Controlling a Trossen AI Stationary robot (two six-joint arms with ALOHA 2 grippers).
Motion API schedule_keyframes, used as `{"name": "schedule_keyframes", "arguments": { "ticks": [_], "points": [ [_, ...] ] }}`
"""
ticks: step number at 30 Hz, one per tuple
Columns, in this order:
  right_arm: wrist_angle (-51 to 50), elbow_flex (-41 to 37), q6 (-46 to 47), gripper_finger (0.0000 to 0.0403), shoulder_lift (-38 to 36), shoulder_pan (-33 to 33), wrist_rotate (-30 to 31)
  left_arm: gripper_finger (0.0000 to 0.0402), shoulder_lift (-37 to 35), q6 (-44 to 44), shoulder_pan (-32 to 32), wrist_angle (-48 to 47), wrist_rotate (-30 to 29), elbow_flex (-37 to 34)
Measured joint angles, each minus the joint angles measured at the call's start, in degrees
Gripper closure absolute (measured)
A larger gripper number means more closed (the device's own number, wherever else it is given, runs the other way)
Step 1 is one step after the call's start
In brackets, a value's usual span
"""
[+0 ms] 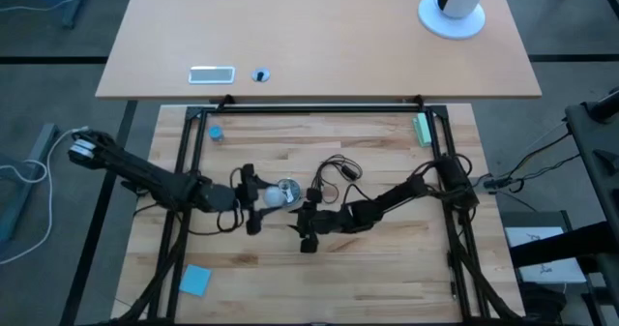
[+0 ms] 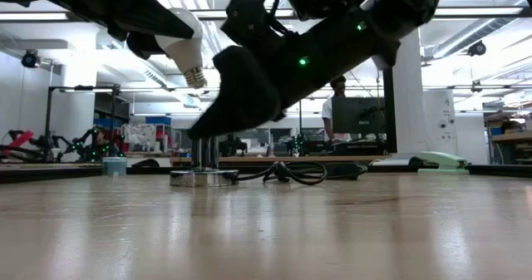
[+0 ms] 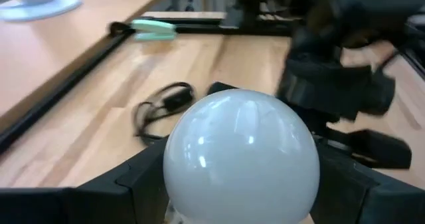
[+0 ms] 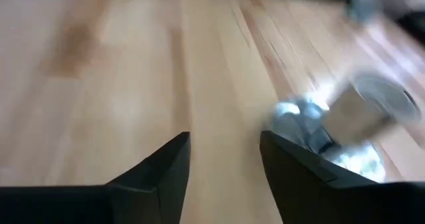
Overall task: Screw lightbulb
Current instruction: Insert the lightbulb into the lamp
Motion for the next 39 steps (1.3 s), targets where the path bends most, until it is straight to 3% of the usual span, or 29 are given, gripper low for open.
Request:
{"name": "schedule_keyframes", "arguments": {
  "ticks": [5, 11, 18, 27, 39],
  "points": [
    [-10.18, -0.17, 3.73, 0.0248, -2.33, -0.74, 0.3, 0.013, -3.43, -0.49, 8.58, -3.86, 9.7, 0.0],
    [-12.2, -0.16, 3.89, 0.0278, -6.13, -1.95, -2.79, 0.014, -2.82, -3.31, 20.17, -12.77, 22.29, 2.83],
    [-13.82, -0.19, 3.73, 0.0308, -8.84, -2.95, -5.7, 0.0128, 1.63, 1.13, 22.4, -16.93, 27.68, 10.02],
    [-18.24, -0.49, 7.12, 0.0335, -9.66, -4.53, -10.16, 0.0134, 7.8, 1.17, 22.44, -21.95, 28.16, 16.46],
    [-17.9, -2.79, 9.53, 0.0354, -9.66, -4.53, -11.61, 0.0137, 11.81, 1.08, 23.15, -20.99, 29.32, 13.46]
  ]
}}
